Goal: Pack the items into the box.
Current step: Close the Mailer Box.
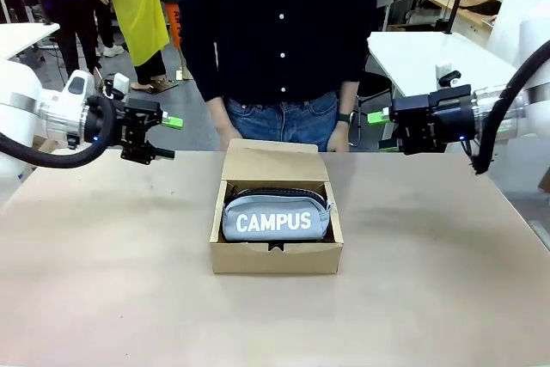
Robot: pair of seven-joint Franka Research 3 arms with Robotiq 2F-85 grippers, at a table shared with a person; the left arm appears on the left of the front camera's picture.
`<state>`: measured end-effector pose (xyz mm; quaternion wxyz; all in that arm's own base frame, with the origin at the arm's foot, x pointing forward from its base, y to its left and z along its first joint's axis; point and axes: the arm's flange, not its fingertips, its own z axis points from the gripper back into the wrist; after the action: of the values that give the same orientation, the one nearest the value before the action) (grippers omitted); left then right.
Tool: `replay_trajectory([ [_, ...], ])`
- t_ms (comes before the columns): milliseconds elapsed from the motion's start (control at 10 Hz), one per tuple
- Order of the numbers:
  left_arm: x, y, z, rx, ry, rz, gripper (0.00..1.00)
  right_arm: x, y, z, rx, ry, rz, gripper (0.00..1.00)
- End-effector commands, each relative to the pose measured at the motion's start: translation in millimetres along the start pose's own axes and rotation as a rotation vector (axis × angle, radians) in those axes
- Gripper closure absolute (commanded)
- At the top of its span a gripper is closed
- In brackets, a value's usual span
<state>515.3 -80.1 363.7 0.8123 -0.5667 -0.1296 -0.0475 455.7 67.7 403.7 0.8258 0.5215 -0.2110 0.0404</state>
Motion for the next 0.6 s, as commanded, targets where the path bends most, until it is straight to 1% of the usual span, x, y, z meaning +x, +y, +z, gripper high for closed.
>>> replay_trajectory([
  [0,16.7,19.9,-34.2,-0.017,-0.007,0.033,0.0,10.8,-16.6,-42.5,-0.01,-0.049,-0.057,0.0],
  [100,20.4,32.5,-51.9,-0.002,0.017,0.034,0.0,13.7,-26.9,-62.4,-0.02,-0.025,-0.059,0.0],
  [200,25.2,43.9,-69.9,-0.021,0.034,0.066,0.0,17.2,-39.1,-83.3,-0.069,-0.037,-0.075,0.0],
  [300,31.4,55.0,-87.6,-0.047,0.04,0.096,0.0,22.2,-52.4,-103.5,-0.04,-0.01,-0.093,0.0],
  [400,40.5,69.2,-106.9,-0.036,-0.01,0.119,0.0,25.5,-67.6,-122.1,-0.062,-0.002,-0.117,0.0],
  [500,48.6,78.8,-119.1,-0.046,-0.038,0.133,0.0,26.5,-79.0,-137.0,-0.064,0.012,-0.133,0.0],
])
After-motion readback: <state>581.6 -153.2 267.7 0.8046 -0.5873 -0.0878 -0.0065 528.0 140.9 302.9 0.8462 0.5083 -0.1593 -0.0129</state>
